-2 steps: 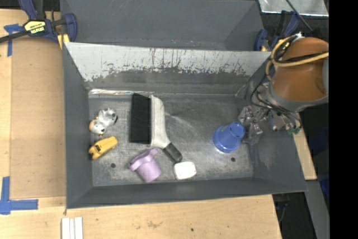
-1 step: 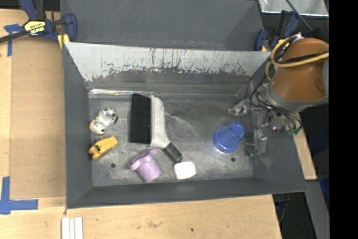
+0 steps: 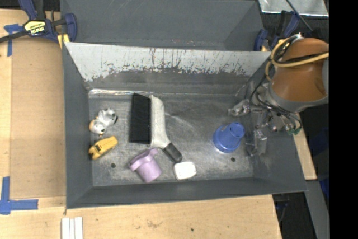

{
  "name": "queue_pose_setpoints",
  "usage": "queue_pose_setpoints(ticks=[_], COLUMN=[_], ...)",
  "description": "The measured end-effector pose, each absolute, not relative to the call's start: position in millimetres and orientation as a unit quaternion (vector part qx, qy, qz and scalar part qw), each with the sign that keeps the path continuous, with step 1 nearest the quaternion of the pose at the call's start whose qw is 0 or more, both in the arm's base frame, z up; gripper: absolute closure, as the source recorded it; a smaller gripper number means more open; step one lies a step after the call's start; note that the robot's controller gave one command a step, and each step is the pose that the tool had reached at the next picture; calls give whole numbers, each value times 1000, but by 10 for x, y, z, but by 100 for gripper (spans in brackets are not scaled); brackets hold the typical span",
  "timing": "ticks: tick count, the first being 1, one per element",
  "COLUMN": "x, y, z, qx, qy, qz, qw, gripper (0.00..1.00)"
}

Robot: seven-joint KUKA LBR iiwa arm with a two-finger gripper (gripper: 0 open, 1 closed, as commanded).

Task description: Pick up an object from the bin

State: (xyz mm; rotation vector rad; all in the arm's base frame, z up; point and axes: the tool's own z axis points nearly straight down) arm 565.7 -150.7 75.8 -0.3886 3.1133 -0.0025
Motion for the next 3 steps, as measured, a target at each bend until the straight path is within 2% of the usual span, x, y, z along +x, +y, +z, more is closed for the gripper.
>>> queue_pose_setpoints(ticks=[1,2,3], x=[5324,5293,5294], y=[-953,-964,-963], z=[737,715,715], qx=[-250,-250,-251], qy=[968,968,968], qz=[-2,-1,-1], qw=[7,2,2], gripper=[100,0,0])
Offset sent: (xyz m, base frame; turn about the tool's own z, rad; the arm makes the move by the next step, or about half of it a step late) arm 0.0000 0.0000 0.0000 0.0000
